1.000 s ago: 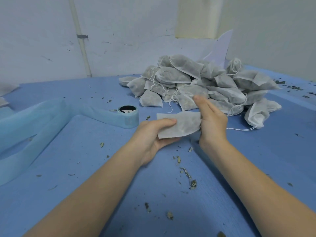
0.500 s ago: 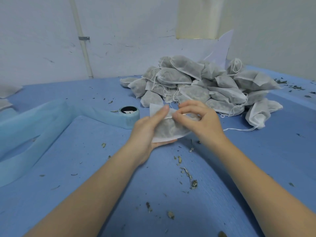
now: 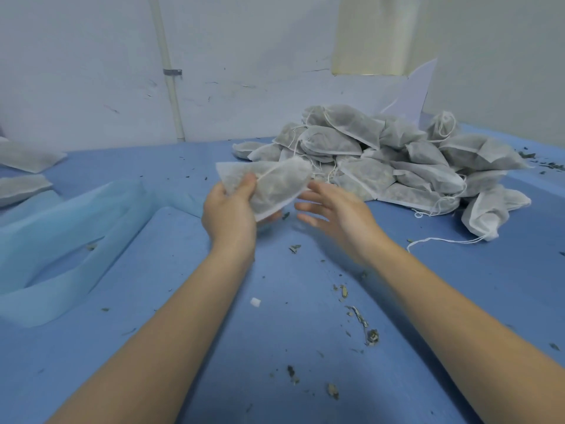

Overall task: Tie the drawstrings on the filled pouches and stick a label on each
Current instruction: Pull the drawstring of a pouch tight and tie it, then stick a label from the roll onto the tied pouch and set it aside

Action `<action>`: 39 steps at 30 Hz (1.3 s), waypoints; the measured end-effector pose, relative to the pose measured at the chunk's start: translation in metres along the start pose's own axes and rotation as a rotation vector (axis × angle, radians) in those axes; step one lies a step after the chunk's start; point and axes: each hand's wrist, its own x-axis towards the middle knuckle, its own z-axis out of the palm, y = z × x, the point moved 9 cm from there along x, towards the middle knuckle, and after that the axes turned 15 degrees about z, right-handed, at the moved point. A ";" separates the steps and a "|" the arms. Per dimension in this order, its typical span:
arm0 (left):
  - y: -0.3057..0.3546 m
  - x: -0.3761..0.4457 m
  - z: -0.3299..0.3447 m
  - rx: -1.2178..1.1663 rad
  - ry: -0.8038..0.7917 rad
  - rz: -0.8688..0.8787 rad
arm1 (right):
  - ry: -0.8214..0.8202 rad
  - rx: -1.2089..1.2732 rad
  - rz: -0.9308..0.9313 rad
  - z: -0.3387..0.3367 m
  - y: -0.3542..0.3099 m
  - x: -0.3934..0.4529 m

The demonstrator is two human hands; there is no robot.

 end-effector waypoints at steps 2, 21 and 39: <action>0.003 0.011 -0.016 -0.026 0.094 0.012 | 0.094 -0.406 -0.035 0.007 0.005 0.008; 0.001 0.027 -0.038 0.284 0.104 0.243 | 0.250 -0.894 -0.185 0.074 0.009 0.047; -0.009 0.032 -0.043 0.348 0.108 0.146 | 0.222 -0.632 -0.249 0.034 0.002 0.035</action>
